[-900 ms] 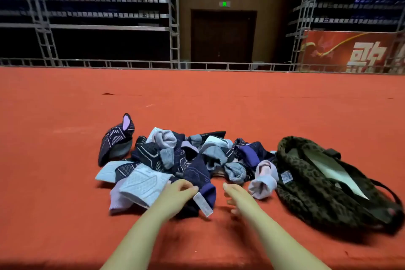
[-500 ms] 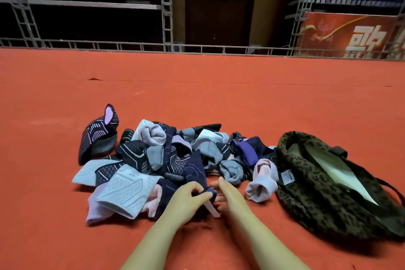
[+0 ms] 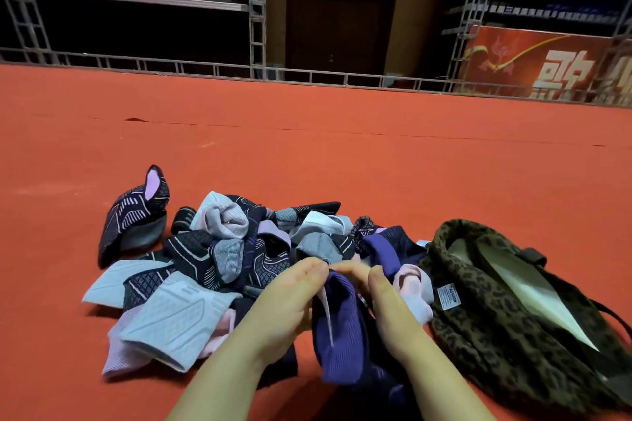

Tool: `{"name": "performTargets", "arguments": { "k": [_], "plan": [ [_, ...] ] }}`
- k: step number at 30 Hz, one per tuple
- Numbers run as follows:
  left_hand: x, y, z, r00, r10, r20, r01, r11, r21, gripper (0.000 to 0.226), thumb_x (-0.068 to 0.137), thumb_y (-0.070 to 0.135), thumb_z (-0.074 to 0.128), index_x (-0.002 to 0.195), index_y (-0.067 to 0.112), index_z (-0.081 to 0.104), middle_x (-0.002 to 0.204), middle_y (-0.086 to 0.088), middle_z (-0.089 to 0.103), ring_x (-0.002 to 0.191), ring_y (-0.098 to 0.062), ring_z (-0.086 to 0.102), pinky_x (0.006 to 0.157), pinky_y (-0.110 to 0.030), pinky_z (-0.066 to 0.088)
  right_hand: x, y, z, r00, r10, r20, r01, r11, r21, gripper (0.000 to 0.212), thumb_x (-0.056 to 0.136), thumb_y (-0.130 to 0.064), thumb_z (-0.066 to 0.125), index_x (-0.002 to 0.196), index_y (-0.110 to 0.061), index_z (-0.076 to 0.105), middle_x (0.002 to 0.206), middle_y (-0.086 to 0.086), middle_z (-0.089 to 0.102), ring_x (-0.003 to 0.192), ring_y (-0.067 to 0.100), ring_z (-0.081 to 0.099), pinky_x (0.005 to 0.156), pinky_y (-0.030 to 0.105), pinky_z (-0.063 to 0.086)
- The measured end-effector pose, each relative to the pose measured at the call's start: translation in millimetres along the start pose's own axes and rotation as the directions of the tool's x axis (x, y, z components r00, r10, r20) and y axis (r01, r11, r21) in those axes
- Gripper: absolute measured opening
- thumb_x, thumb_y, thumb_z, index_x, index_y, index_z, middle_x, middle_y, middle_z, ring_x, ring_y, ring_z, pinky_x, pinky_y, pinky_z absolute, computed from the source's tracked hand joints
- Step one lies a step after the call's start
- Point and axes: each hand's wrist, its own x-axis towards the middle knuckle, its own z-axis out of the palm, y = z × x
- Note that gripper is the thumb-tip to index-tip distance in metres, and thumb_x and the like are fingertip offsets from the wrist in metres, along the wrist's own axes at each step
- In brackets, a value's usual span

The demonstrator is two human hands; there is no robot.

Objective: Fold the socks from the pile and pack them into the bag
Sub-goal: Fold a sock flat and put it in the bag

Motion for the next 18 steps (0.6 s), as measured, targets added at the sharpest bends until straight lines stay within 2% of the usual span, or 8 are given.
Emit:
{"name": "performTargets", "arguments": {
  "k": [1, 3, 5, 8, 10, 13, 15, 18],
  "plan": [
    [0.9, -1.4, -2.3, 1.000, 0.002, -0.018, -0.003, 1.000, -0.023, 0.022, 0.085, 0.037, 0.063, 0.068, 0.024, 0.063, 0.081, -0.011, 0.060, 0.077, -0.020, 0.057, 0.071, -0.038, 0.051, 1.7, 1.9, 1.4, 0.999, -0.040, 0.020, 0.040, 0.999, -0.001, 0.056, 0.102, -0.033, 0.033, 0.062, -0.009, 0.065, 0.056, -0.008, 0.064, 0.057, -0.001, 0.057, 0.062, 0.012, 0.045],
    [3.0, -4.5, -6.5, 0.999, 0.017, -0.043, -0.019, 0.998, -0.053, 0.019, 0.083, 0.035, 0.064, 0.074, 0.019, 0.061, 0.090, -0.019, 0.055, 0.088, -0.028, 0.050, 0.088, -0.051, 0.042, 2.4, 5.9, 4.8, 0.995, -0.074, 0.071, 0.077, 0.996, -0.045, 0.051, 0.087, -0.058, 0.040, 0.064, -0.020, 0.066, 0.065, -0.007, 0.059, 0.066, 0.009, 0.052, 0.068, 0.027, 0.042],
    [2.9, -7.6, -9.6, 0.994, 0.046, -0.097, -0.047, 0.999, -0.015, 0.018, 0.082, 0.032, 0.064, 0.070, 0.019, 0.059, 0.080, -0.015, 0.052, 0.081, -0.025, 0.046, 0.079, -0.043, 0.040, 2.1, 12.7, 5.3, 0.994, -0.023, 0.107, 0.033, 0.995, -0.092, 0.046, 0.074, -0.063, 0.046, 0.058, -0.021, 0.056, 0.062, -0.008, 0.049, 0.064, 0.010, 0.041, 0.063, 0.031, 0.033],
    [0.8, -7.6, -12.6, 0.984, -0.005, -0.176, -0.008, 0.997, -0.075, 0.026, 0.091, 0.019, 0.052, 0.066, 0.013, 0.053, 0.062, -0.003, 0.057, 0.058, -0.011, 0.054, 0.057, -0.023, 0.045, -1.7, 11.6, 6.8, 0.991, 0.019, 0.129, -0.013, 0.999, -0.048, 0.034, 0.065, -0.052, 0.062, 0.053, -0.023, 0.047, 0.059, -0.008, 0.038, 0.060, 0.008, 0.032, 0.055, 0.027, 0.025],
    [-1.5, -7.8, -18.6, 0.962, -0.003, -0.272, -0.001, 1.000, -0.015, 0.032, 0.094, 0.008, 0.045, 0.064, 0.012, 0.053, 0.060, 0.001, 0.058, 0.052, -0.007, 0.053, 0.052, -0.023, 0.045, -5.0, 9.7, 11.0, 0.995, 0.036, 0.098, -0.039, 0.999, 0.034, 0.031, 0.059, -0.050, 0.068, 0.061, -0.023, 0.053, 0.064, 0.001, 0.044, 0.064, 0.014, 0.038, 0.057, 0.029, 0.028],
    [-11.0, -4.4, -31.3, 0.852, 0.265, -0.451, -0.160, 0.953, 0.257, 0.030, 0.092, 0.002, 0.049, 0.064, 0.012, 0.047, 0.057, 0.010, 0.049, 0.051, -0.002, 0.044, 0.054, -0.023, 0.038, -2.7, 17.7, 13.1, 0.994, 0.093, 0.062, -0.106, 0.961, 0.255, 0.060, 0.058, -0.042, 0.073, 0.093, 0.006, 0.063, 0.086, 0.021, 0.061, 0.083, 0.027, 0.053, 0.074, 0.037, 0.044],
    [-26.4, 4.2, -27.5, 0.799, 0.415, -0.435, -0.277, 0.896, 0.346, 0.024, 0.084, 0.005, 0.061, 0.064, 0.010, 0.049, 0.053, 0.009, 0.049, 0.050, 0.001, 0.044, 0.052, -0.013, 0.038, -3.0, 16.9, 16.4, 0.996, 0.092, 0.018, -0.093, 0.943, 0.319, 0.067, 0.059, -0.040, 0.074, 0.097, 0.014, 0.059, 0.092, 0.024, 0.064, 0.086, 0.031, 0.056, 0.081, 0.041, 0.045],
    [-42.1, 9.6, -12.1, 0.877, 0.426, -0.222, -0.294, 0.841, 0.454, 0.016, 0.068, 0.033, 0.064, 0.073, 0.018, 0.062, 0.064, 0.010, 0.062, 0.059, 0.002, 0.053, 0.059, -0.010, 0.042, -2.2, 16.8, 23.3, 0.996, 0.077, -0.034, -0.060, 0.932, 0.356, 0.046, 0.073, -0.032, 0.072, 0.094, 0.009, 0.065, 0.090, 0.023, 0.068, 0.082, 0.030, 0.060, 0.077, 0.040, 0.048]
  ]
}}
